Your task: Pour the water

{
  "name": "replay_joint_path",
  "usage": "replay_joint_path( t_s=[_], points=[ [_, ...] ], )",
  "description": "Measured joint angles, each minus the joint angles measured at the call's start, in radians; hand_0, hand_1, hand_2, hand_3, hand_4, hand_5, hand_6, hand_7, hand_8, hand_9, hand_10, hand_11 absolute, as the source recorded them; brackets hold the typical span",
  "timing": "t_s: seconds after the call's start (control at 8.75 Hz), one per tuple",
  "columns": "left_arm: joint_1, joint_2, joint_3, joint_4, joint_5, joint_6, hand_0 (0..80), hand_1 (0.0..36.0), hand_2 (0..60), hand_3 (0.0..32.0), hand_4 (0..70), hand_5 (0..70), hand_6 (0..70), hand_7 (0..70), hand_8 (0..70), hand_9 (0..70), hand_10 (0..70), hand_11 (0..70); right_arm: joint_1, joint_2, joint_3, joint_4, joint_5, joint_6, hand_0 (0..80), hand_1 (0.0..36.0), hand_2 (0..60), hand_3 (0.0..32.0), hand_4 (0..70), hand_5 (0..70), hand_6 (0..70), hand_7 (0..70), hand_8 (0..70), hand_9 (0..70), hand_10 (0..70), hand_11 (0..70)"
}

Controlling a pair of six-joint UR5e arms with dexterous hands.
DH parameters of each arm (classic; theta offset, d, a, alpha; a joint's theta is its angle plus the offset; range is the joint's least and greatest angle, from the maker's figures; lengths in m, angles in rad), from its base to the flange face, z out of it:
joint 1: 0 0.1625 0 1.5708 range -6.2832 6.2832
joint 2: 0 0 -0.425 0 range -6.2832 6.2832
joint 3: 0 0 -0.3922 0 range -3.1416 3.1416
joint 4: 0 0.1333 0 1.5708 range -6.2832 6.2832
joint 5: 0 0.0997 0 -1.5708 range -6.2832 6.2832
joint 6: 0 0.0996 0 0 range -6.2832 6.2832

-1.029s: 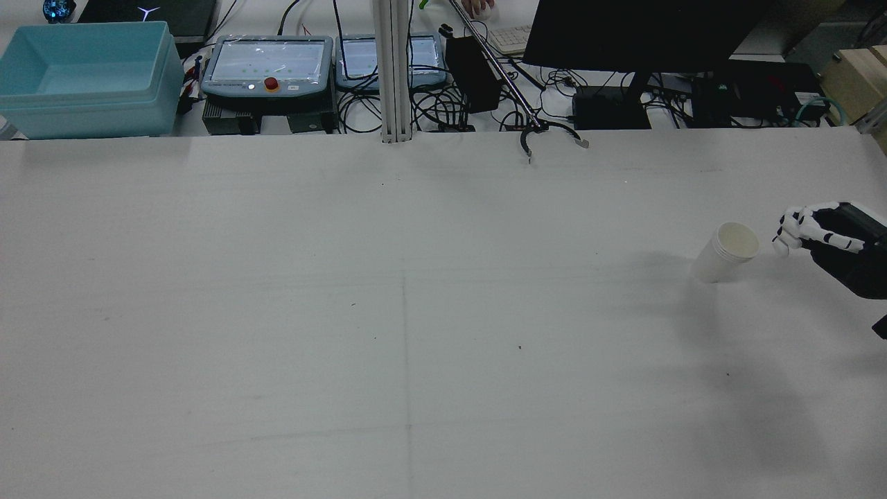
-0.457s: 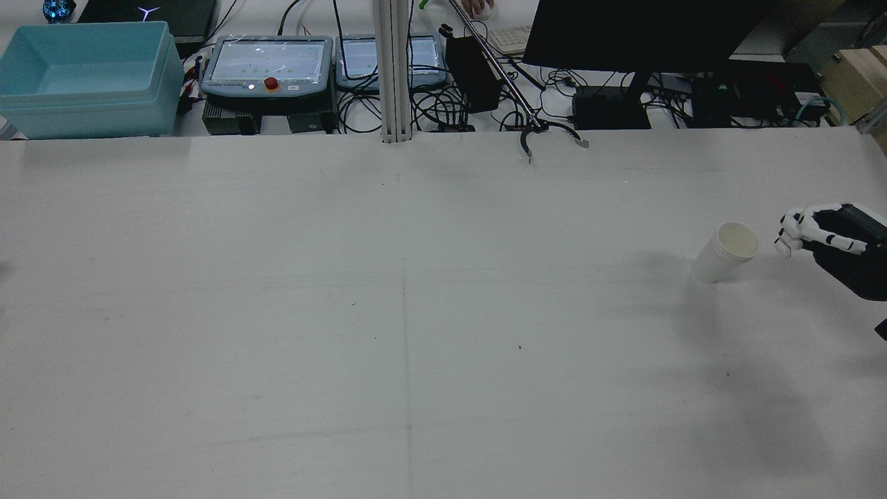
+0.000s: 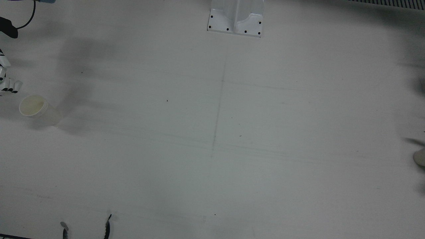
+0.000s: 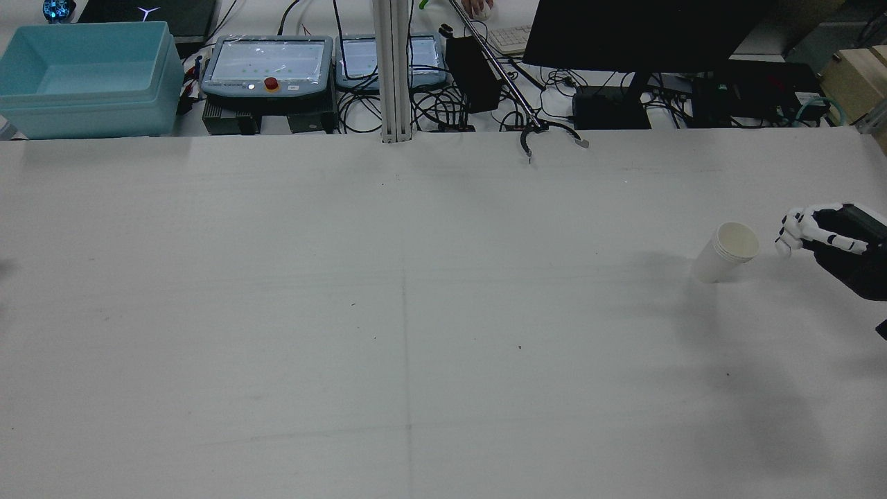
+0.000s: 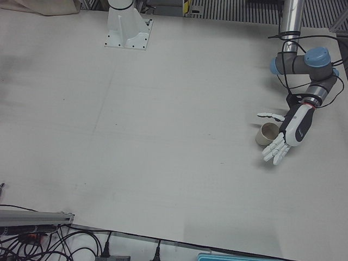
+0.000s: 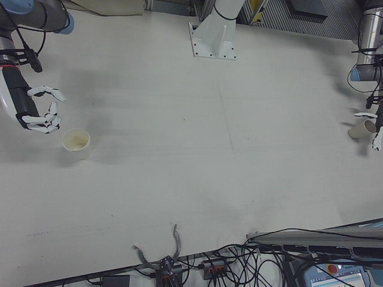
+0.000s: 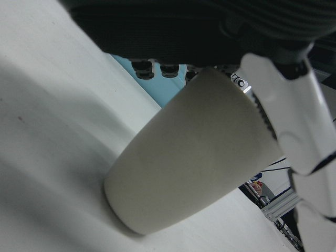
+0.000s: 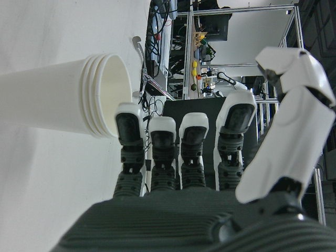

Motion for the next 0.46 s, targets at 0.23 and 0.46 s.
replay_joint_path(
  t_s=[0.23,0.46],
  points=[
    [0.000,-0.011,0.008,0.004,-0.001,-0.001,45.5,9.0,13.9,0.0,14.2,3.1,6.9,10.6,3.2,1.1,3.0,5.4,0.001,-0.007,0.000,0.001,0.000,0.000,48.3,11.6,32.4,0.0,52.0,44.4,53.1,60.5,48.4,64.8,40.2,56.4],
    [0.000,-0.014,0.010,0.005,-0.002,-0.008,45.8,9.5,14.2,0.0,13.3,3.0,6.5,10.5,3.2,1.1,2.8,5.1,0.002,-0.011,0.000,0.003,0.000,0.001,48.0,11.3,32.5,0.0,52.1,44.1,53.1,60.3,48.4,64.7,40.3,56.5]
  ],
)
